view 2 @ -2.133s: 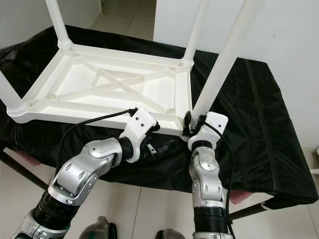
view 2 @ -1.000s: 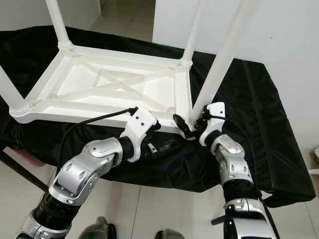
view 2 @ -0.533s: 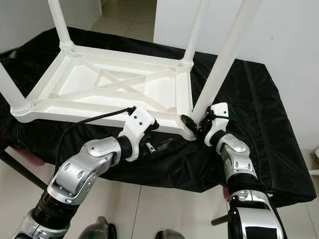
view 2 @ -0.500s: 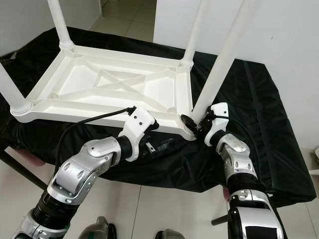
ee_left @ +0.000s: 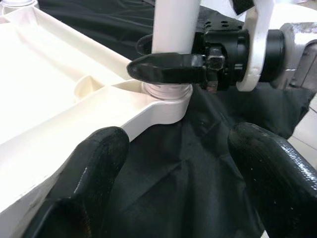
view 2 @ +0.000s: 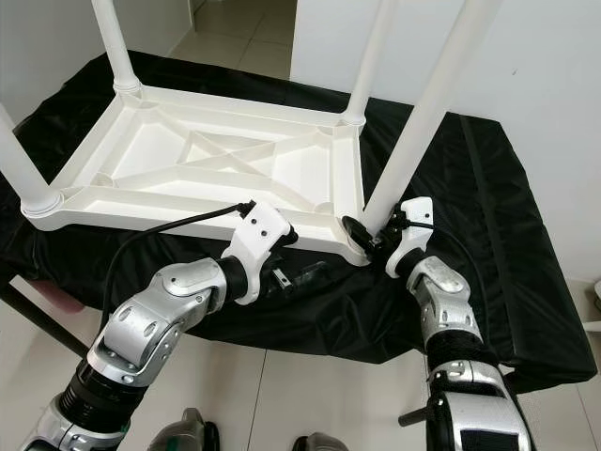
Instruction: Building children table
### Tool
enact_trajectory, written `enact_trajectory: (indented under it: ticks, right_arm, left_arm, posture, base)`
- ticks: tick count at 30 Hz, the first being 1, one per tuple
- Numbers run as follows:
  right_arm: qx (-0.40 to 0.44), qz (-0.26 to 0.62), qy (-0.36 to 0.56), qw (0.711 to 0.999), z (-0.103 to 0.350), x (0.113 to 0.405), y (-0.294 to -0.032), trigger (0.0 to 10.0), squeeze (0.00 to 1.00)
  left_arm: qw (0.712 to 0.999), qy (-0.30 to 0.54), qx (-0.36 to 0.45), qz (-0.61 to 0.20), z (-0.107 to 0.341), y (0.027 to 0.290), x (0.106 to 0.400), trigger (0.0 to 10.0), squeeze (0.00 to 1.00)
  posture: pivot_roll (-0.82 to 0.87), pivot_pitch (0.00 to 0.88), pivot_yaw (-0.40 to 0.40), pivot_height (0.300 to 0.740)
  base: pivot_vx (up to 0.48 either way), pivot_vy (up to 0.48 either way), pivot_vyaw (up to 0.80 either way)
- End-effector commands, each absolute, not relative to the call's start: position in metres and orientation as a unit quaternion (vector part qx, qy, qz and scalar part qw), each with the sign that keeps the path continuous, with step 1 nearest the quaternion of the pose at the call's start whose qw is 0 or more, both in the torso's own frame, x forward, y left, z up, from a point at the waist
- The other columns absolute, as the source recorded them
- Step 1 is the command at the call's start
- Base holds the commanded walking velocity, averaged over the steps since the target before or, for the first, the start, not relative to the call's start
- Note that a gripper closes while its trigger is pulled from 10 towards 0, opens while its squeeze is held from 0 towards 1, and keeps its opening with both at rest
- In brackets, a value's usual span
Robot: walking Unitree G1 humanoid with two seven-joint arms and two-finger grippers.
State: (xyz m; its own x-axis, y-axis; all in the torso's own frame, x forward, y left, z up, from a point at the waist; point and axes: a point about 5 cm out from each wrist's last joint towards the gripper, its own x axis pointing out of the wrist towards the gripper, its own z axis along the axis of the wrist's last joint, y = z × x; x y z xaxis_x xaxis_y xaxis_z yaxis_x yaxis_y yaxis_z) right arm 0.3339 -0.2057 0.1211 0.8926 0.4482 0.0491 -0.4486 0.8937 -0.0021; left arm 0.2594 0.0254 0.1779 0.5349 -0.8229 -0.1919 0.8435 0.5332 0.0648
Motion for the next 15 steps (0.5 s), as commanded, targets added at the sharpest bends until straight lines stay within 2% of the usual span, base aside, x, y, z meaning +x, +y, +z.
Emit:
enact_trajectory:
  ticks: [1,6,9,11,15]
  right_arm:
    - [0.023,0.201,-0.012,0.979,0.112,0.331,-0.207,0.0,0.0]
    - [0.04,0.17,-0.032,0.984,0.116,0.327,-0.197,0.0,0.0]
    - [0.048,0.127,-0.042,0.99,0.118,0.324,-0.189,0.0,0.0]
    - [0.049,0.061,-0.043,0.996,0.118,0.318,-0.182,0.0,0.0]
    - [0.058,0.019,-0.046,0.997,0.118,0.313,-0.175,0.0,0.0]
  left_arm:
    - [0.873,0.066,0.078,-0.477,0.18,0.023,0.257,10.0,0.0]
    - [0.872,0.067,0.077,-0.478,0.179,0.023,0.256,10.0,0.0]
    - [0.871,0.067,0.077,-0.48,0.179,0.021,0.256,10.0,0.0]
    - [0.87,0.067,0.077,-0.482,0.179,0.02,0.256,10.0,0.0]
    - [0.87,0.067,0.077,-0.482,0.179,0.02,0.255,10.0,0.0]
  posture:
    - [0.09,0.043,-0.065,0.74]
    - [0.09,0.042,-0.065,0.74]
    - [0.09,0.037,-0.069,0.74]
    - [0.09,0.034,-0.072,0.74]
    - [0.09,0.031,-0.071,0.74]
  base:
    - [0.0,0.0,0.0]
    - [0.0,0.0,0.0]
    - [0.0,0.0,0.0]
    - [0.0,0.0,0.0]
    - [0.0,0.0,0.0]
